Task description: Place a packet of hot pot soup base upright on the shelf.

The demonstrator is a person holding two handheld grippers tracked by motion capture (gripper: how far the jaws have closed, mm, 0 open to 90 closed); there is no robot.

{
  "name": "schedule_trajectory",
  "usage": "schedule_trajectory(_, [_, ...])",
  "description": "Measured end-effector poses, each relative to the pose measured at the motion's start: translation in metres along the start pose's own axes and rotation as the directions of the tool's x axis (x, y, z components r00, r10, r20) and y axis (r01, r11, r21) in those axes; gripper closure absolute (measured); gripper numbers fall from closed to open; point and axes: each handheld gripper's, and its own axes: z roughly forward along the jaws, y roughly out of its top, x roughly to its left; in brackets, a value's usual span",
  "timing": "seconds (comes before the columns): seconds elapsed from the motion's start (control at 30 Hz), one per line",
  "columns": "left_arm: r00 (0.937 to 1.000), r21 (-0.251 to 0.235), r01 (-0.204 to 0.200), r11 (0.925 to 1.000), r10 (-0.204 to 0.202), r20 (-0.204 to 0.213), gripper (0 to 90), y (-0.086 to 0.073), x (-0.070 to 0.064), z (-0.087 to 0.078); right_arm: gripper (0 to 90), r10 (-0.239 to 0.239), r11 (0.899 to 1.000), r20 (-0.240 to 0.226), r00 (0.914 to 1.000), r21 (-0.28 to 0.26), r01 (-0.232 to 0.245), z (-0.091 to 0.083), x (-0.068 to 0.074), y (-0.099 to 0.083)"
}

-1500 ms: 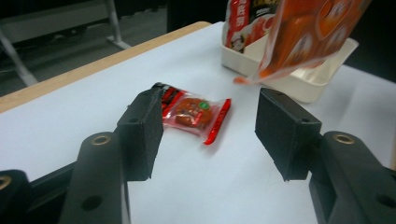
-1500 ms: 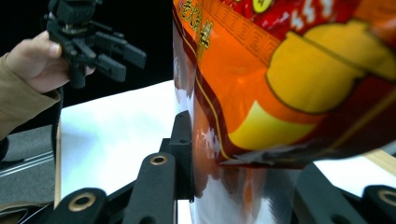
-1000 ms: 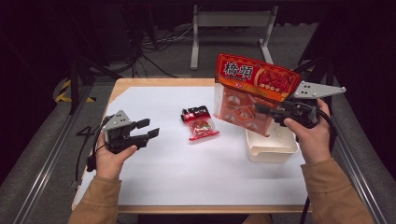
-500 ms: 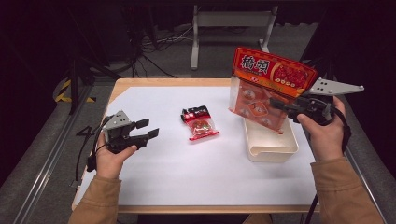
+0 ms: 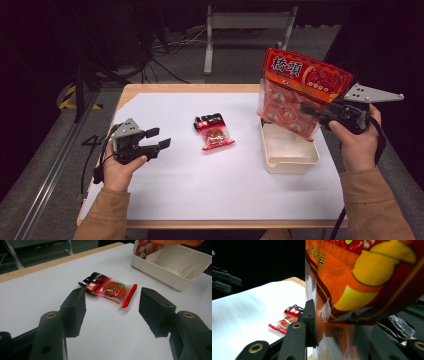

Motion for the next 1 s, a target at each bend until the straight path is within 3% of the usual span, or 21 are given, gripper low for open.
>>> schedule_trajectory(0.37, [1.0000,-0.001,0.003,1.0000,-0.003,0.001,39.6,0.000,0.000,0.001,70.2,0.018,1.000,0.049,0.9986,-0.007,-0.017,0.004,-0.013,-0.022])
schedule_trajectory(1.0, [1.0000,-0.006,-0.003,1.0000,0.003,0.002,38.9,-0.001,0.000,0.002,70.1,0.047,0.998,0.069,0.9965,0.028,-0.049,0.016,-0.017,-0.051])
